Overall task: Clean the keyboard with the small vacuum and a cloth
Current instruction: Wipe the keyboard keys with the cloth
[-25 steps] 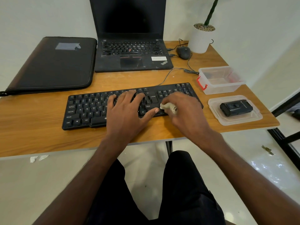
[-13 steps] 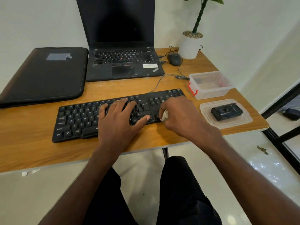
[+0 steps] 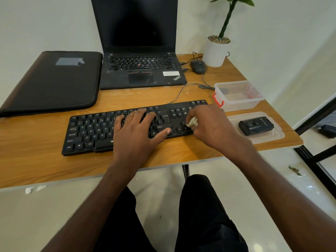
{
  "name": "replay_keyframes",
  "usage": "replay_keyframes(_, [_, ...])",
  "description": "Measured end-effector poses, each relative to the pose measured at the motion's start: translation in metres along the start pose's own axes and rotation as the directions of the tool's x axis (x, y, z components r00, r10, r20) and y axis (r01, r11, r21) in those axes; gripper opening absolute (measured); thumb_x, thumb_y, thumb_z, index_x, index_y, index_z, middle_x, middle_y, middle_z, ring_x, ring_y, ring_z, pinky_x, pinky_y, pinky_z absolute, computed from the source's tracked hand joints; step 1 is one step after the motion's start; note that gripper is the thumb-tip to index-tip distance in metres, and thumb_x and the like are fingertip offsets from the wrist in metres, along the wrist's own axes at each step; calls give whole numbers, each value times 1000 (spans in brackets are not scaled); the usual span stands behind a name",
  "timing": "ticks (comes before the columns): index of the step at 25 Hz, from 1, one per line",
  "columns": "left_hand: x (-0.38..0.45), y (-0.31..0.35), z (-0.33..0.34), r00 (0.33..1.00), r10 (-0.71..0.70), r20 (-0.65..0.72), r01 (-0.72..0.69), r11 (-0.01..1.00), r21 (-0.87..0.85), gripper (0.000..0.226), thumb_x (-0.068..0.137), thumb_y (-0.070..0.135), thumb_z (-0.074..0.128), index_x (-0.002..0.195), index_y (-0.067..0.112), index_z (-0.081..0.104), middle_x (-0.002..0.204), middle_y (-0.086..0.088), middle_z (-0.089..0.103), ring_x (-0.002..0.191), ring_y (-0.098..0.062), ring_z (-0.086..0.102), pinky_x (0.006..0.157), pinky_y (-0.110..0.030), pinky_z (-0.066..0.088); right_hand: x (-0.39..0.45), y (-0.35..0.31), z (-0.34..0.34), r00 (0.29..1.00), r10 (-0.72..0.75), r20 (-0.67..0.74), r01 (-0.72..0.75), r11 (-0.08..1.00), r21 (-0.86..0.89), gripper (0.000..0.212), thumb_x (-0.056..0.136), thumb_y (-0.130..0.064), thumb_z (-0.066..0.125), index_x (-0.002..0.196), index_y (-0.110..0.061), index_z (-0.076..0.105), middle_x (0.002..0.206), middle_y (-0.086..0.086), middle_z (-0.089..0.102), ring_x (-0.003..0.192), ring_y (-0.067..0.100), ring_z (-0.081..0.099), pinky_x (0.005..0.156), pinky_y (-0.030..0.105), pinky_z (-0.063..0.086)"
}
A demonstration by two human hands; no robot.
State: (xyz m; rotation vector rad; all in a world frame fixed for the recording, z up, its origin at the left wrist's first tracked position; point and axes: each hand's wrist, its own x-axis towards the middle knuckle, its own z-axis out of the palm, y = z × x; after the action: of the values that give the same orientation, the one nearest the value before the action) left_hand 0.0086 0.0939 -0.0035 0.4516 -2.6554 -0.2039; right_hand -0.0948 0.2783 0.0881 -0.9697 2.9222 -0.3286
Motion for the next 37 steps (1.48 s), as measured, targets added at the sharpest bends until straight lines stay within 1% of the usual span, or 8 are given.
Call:
replay_keyframes(7, [0, -1, 1, 1000, 4, -4, -4, 1000, 12, 70, 97, 83, 37, 142, 33, 58, 148, 1, 57, 139, -21, 51, 121, -52, 26, -6, -7, -4, 999, -21, 35, 23, 997, -77, 25, 87, -16, 77, 111, -26, 77, 118, 4, 72, 108, 23, 65, 86, 36, 57])
replay_keyframes(12, [0, -3, 1, 1000, 14, 2, -14, 1000, 12, 74, 96, 84, 34, 143, 31, 59, 149, 0, 57, 139, -22, 52, 120, -52, 28, 1, 2, -3, 997, -73, -6, 74, 997, 26, 33, 81, -5, 77, 97, -34, 78, 115, -7, 72, 109, 19, 64, 85, 40, 58])
replay_keyframes(16, [0, -1, 1, 1000, 24, 9, -24, 1000, 14, 76, 96, 85, 31, 143, 33, 58, 150, 0, 57, 140, -22, 51, 119, -53, 28, 5, 13, -2, 993, 66, -98, -63, 997, 37, 25, 86, -10, 77, 94, -33, 80, 111, -2, 74, 102, 20, 66, 76, 35, 55])
replay_keyframes(20, [1, 0, 0, 1000, 13, 3, -13, 1000, 13, 74, 96, 84, 33, 143, 32, 58, 150, 0, 57, 140, -22, 51, 119, -54, 27, -5, 1, 9, 998, -49, -29, 52, 993, 105, 27, 84, -7, 77, 90, -33, 81, 112, -9, 74, 107, 15, 66, 88, 39, 58])
replay_keyframes(24, [1, -1, 1, 1000, 23, 8, -23, 1000, 2, 73, 96, 84, 33, 142, 33, 58, 149, 0, 57, 140, -22, 51, 121, -54, 27, -19, 25, 10, 995, 76, -65, -66, 987, 143, 30, 84, -8, 79, 79, -38, 76, 108, -13, 74, 101, 15, 68, 83, 40, 59])
replay_keyframes(29, [2, -2, 1, 1000, 28, 6, -28, 1000, 6, 74, 97, 84, 32, 145, 33, 56, 150, 1, 56, 139, -22, 51, 120, -54, 29, -16, 13, 6, 995, 64, -76, -60, 997, 57, 23, 86, -15, 77, 95, -36, 77, 109, -12, 69, 99, 16, 64, 73, 32, 51])
replay_keyframes(32, [1, -2, 0, 999, 34, 20, -35, 999, 11, 76, 97, 84, 31, 150, 34, 54, 152, 0, 54, 140, -23, 50, 120, -53, 29, 17, 11, 1, 954, 174, -243, -152, 983, 106, 31, 85, -17, 79, 113, -31, 75, 113, -3, 72, 101, 21, 66, 76, 31, 48])
replay_keyframes(37, [2, -1, 1, 1000, 19, 21, -19, 1000, 15, 78, 96, 84, 32, 150, 34, 56, 153, -2, 55, 142, -23, 49, 121, -54, 28, 45, -10, 19, 986, -122, -113, 128, 991, 45, 31, 84, -11, 78, 108, -30, 78, 115, -6, 70, 108, 18, 63, 77, 32, 50])
